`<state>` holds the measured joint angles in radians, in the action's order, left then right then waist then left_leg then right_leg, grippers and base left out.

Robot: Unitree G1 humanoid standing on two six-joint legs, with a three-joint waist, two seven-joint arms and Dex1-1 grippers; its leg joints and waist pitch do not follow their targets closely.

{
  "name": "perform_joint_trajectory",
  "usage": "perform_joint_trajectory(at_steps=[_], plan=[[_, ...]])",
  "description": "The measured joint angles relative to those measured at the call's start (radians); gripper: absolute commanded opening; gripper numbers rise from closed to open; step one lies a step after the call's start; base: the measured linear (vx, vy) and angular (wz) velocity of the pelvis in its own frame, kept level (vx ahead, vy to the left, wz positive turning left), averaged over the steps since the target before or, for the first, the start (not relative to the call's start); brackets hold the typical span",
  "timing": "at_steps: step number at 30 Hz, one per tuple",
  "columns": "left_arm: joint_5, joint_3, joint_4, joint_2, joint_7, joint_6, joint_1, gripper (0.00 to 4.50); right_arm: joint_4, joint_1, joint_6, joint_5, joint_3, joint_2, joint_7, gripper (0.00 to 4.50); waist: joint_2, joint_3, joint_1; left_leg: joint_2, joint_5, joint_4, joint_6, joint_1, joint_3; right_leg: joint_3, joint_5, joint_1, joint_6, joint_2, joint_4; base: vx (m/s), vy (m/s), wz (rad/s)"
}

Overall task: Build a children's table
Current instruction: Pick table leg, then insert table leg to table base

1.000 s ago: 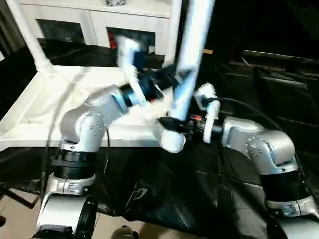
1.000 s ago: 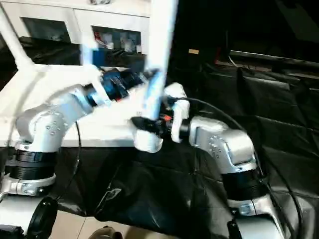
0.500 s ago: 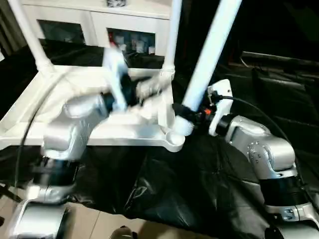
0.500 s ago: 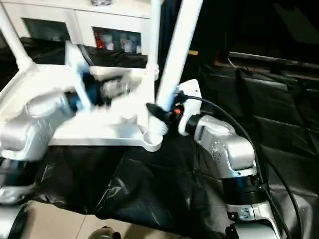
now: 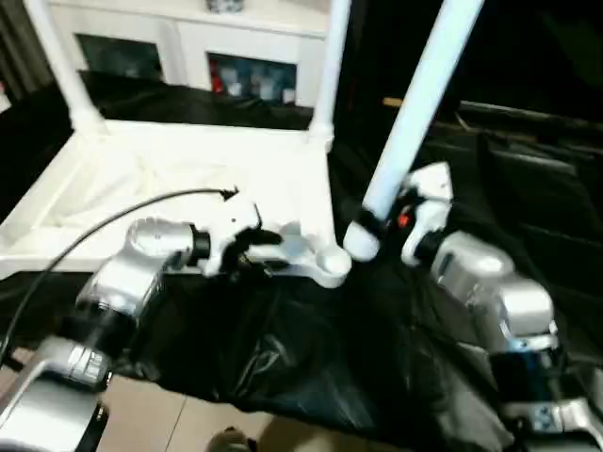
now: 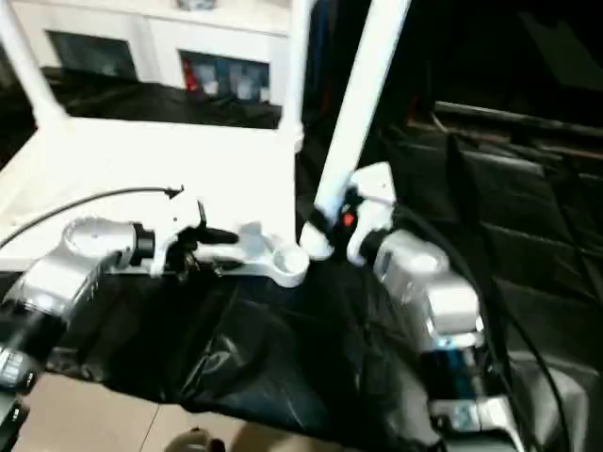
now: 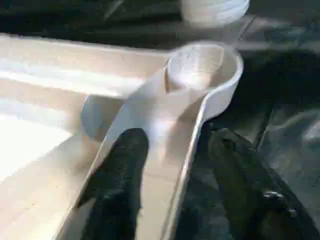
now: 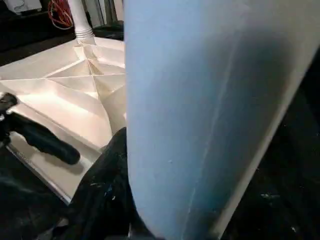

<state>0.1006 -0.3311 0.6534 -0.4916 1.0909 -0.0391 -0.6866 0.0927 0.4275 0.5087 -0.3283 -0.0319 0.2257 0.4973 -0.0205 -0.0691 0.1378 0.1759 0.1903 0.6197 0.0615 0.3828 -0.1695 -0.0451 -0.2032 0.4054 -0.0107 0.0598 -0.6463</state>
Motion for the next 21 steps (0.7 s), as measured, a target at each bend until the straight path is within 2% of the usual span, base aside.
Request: perform_joint_trajectory(at_steps=[1,2,6,9,12,21], plan=[[-0.003,-0.001,0.020,0.002,0.009,0.013,-0.007,1.98,0.000,-0.001,-0.002,0.001,0.001,0.001,0.000,1.88,0.000,0.000,0.001,0.000,0.000,0.000,0.000,0.000,0.000,0.000,0.000,0.000,0.000,0.000,0.000,0.000,0.000,0.00],[-0.009,-0.005,0.063,0.006,0.032,0.025,-0.027,1.71,0.000,-0.002,-0.003,0.005,0.001,0.002,0.000,1.88,0.001,0.000,0.001,0.000,0.000,0.000,0.000,0.000,0.000,0.000,0.000,0.000,0.000,0.000,0.000,0.000,0.000,0.00],[-0.017,-0.009,0.179,0.015,0.106,0.063,-0.070,1.58,-0.002,-0.004,-0.008,0.010,-0.001,0.004,0.000,1.88,0.002,0.000,0.001,0.000,0.000,0.000,0.000,0.000,0.000,0.000,0.000,0.000,0.000,0.000,0.000,0.000,0.000,0.00],[-0.030,-0.009,0.258,0.028,0.138,0.104,-0.102,1.32,-0.002,-0.009,-0.008,0.012,-0.001,0.008,-0.001,1.88,0.002,0.000,0.003,0.000,0.000,0.000,0.000,0.000,0.000,0.000,0.000,0.000,0.000,0.000,0.000,0.000,0.000,0.00],[-0.041,-0.008,0.302,0.033,0.145,0.134,-0.123,1.21,-0.004,-0.010,-0.008,0.016,-0.001,0.009,-0.001,1.88,0.004,0.000,0.003,0.000,0.000,0.000,0.000,0.000,0.000,0.000,0.000,0.000,-0.001,0.000,0.000,0.000,0.000,0.00],[-0.092,-0.009,0.431,0.045,0.178,0.198,-0.180,0.38,-0.019,-0.032,-0.008,0.017,0.000,0.019,0.002,1.88,0.007,-0.001,0.002,0.000,0.000,0.000,0.000,-0.001,0.000,0.000,0.001,-0.001,-0.001,0.000,0.000,0.000,0.000,0.00]])
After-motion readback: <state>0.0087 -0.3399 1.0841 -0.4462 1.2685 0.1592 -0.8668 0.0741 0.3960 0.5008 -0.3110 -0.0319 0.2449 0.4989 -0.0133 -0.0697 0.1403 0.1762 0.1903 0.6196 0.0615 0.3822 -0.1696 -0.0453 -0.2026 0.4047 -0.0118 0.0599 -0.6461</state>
